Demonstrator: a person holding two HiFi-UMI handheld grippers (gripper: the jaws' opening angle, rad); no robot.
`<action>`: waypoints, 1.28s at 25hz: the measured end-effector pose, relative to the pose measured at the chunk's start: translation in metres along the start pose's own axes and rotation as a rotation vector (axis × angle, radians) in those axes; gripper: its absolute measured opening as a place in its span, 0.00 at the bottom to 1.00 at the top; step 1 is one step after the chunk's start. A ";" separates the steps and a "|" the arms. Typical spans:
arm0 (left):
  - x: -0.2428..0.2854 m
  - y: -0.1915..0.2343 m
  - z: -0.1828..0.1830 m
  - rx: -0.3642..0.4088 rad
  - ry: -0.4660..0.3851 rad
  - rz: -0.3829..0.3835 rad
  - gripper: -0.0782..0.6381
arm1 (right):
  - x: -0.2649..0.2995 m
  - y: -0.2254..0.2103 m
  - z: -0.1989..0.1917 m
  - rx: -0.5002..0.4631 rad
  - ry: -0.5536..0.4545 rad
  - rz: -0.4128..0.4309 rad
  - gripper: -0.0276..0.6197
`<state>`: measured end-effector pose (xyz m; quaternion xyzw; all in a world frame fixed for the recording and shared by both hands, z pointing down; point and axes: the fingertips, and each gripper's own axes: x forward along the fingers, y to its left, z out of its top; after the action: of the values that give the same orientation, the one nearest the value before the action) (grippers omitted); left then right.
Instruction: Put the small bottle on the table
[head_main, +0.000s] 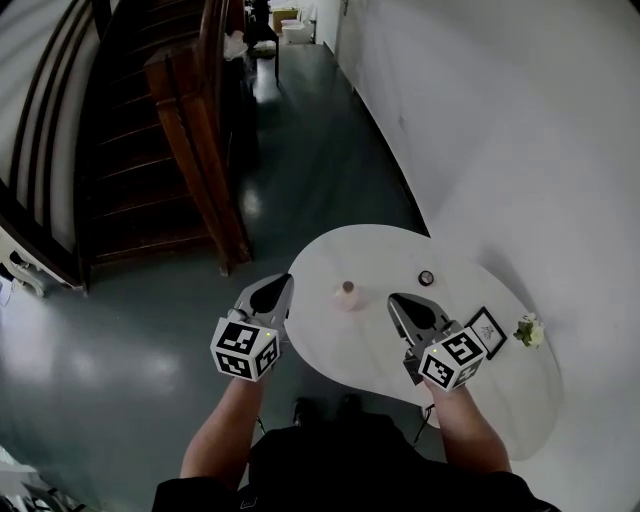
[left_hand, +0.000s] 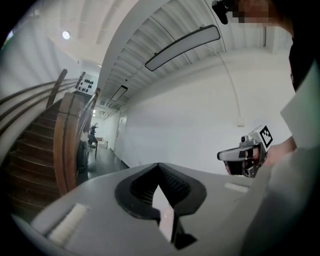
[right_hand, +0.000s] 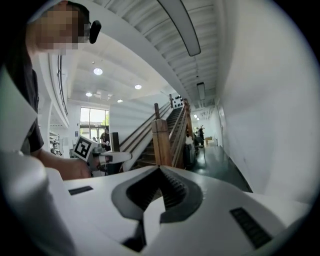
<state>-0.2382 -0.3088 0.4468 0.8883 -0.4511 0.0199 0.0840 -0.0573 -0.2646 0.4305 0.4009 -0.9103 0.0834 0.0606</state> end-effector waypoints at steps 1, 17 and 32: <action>0.002 -0.002 0.001 -0.003 0.003 -0.006 0.12 | -0.003 -0.002 0.006 0.006 -0.023 -0.010 0.06; 0.035 -0.026 0.027 0.020 0.015 -0.040 0.12 | -0.025 -0.050 0.020 0.035 -0.084 -0.064 0.06; 0.038 -0.016 0.032 -0.014 0.011 0.014 0.12 | -0.018 -0.050 0.019 0.035 -0.093 -0.028 0.06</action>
<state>-0.2043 -0.3356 0.4178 0.8845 -0.4568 0.0224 0.0925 -0.0089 -0.2882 0.4137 0.4181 -0.9048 0.0796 0.0125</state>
